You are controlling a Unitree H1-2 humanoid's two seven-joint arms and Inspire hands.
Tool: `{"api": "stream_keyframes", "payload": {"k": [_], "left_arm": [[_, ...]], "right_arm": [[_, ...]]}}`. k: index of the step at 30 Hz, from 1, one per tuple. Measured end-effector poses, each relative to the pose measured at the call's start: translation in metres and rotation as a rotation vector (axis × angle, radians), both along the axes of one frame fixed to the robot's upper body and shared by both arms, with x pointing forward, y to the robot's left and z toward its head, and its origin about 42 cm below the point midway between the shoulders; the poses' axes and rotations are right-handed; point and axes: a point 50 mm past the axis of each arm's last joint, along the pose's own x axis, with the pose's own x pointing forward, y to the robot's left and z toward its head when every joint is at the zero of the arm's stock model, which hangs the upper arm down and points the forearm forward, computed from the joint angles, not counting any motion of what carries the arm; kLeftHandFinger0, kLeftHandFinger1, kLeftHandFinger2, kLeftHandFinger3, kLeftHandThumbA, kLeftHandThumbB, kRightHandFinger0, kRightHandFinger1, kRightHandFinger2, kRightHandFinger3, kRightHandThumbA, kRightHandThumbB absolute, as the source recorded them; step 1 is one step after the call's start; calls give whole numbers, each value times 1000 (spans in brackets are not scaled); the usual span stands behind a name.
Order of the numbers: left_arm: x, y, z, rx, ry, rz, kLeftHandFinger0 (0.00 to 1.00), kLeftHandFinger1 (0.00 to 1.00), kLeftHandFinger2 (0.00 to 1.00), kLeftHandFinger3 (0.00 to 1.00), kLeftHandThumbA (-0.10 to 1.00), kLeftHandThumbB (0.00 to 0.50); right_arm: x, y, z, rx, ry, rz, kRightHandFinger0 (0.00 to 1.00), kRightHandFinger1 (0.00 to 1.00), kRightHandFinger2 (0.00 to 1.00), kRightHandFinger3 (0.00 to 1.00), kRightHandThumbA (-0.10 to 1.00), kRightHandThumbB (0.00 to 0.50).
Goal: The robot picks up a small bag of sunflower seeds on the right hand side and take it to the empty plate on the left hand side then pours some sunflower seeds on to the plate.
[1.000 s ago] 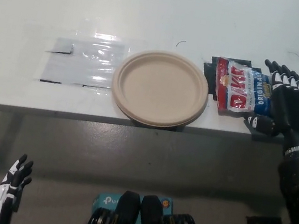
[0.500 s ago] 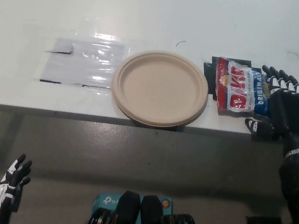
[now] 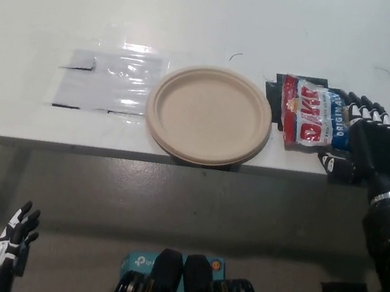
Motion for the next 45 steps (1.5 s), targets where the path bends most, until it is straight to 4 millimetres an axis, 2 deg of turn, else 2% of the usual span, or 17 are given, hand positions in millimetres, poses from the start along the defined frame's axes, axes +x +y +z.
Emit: {"api": "stream_keyframes", "payload": {"k": [9, 15, 17, 19, 20, 21, 22, 23, 24, 26, 31, 36, 38, 41, 43, 44, 45], "left_arm": [[-1, 1, 0, -10, -7, 3, 1000, 1000, 1000, 1000, 1000, 0], [-2, 2, 1, -16, -18, 8, 1000, 1000, 1000, 1000, 1000, 15], [-2, 2, 0, -18, -19, 8, 1000, 1000, 1000, 1000, 1000, 38], [-2, 3, 0, -19, -16, 9, 1000, 1000, 1000, 1000, 1000, 53], [-2, 3, 0, -21, -16, 9, 1000, 1000, 1000, 1000, 1000, 52], [-3, 3, -1, -22, -15, 10, 1000, 1000, 1000, 1000, 1000, 50], [-3, 3, -1, -22, -14, 11, 1000, 1000, 1000, 1000, 1000, 57], [-3, 3, -1, -23, -14, 12, 1000, 1000, 1000, 1000, 1000, 69], [-3, 3, -1, -24, -15, 12, 1000, 1000, 1000, 1000, 1000, 84], [-3, 4, -1, -25, -18, 14, 1000, 1000, 1000, 1000, 1000, 90], [-3, 6, 0, -24, -27, 21, 1000, 1000, 1000, 1000, 1000, 75], [-3, 7, 1, -23, -32, 24, 1000, 1000, 1000, 1000, 1000, 74], [-3, 8, 1, -24, -35, 25, 1000, 1000, 1000, 1000, 1000, 77], [-3, 8, 1, -24, -37, 26, 1000, 1000, 1000, 1000, 1000, 78], [-4, 8, 2, -24, -38, 27, 1000, 1000, 1000, 1000, 1000, 71], [-4, 8, 2, -24, -38, 27, 1000, 1000, 1000, 1000, 1000, 71], [-4, 8, 1, -25, -39, 27, 1000, 1000, 1000, 1000, 1000, 72]], "right_arm": [[5, -1, -4, -19, 29, -15, 1000, 1000, 1000, 1000, 853, 453], [25, -5, -7, -95, 125, -80, 1000, 1000, 1000, 1000, 654, 500], [34, -8, -9, -124, 168, -111, 1000, 1000, 1000, 1000, 431, 500], [43, -7, -8, -150, 198, -127, 449, 976, 1000, 1000, 172, 494], [48, -5, -7, -171, 216, -138, 266, 689, 1000, 1000, 118, 442], [53, -4, -4, -185, 217, -144, 138, 446, 1000, 1000, -55, 262], [56, -3, -4, -219, 225, -156, 15, 215, 622, 1000, -98, 314], [60, -2, -1, -254, 221, -169, 78, 251, 512, 848, -100, 311], [64, -1, 3, -287, 218, -181, 188, 353, 549, 722, -100, 336], [70, -3, 8, -345, 207, -201, 252, 383, 541, 633, -100, 322], [73, -5, 14, -394, 138, -220, 3, 110, 274, 491, -100, 314], [70, -7, 10, -373, 73, -202, 7, 118, 261, 443, -100, 240], [68, -7, 7, -348, 50, -189, 0, 2, 152, 365, -100, 219], [64, -7, 2, -320, 14, -169, 0, 0, 13, 268, -100, 157], [62, -7, 0, -309, -7, -157, 0, 0, 0, 212, -100, 175], [60, -7, -2, -302, -21, -150, 0, 0, 77, 229, -100, 170], [59, -6, -3, -293, -37, -141, 0, 20, 252, 277, -100, 169]]}}
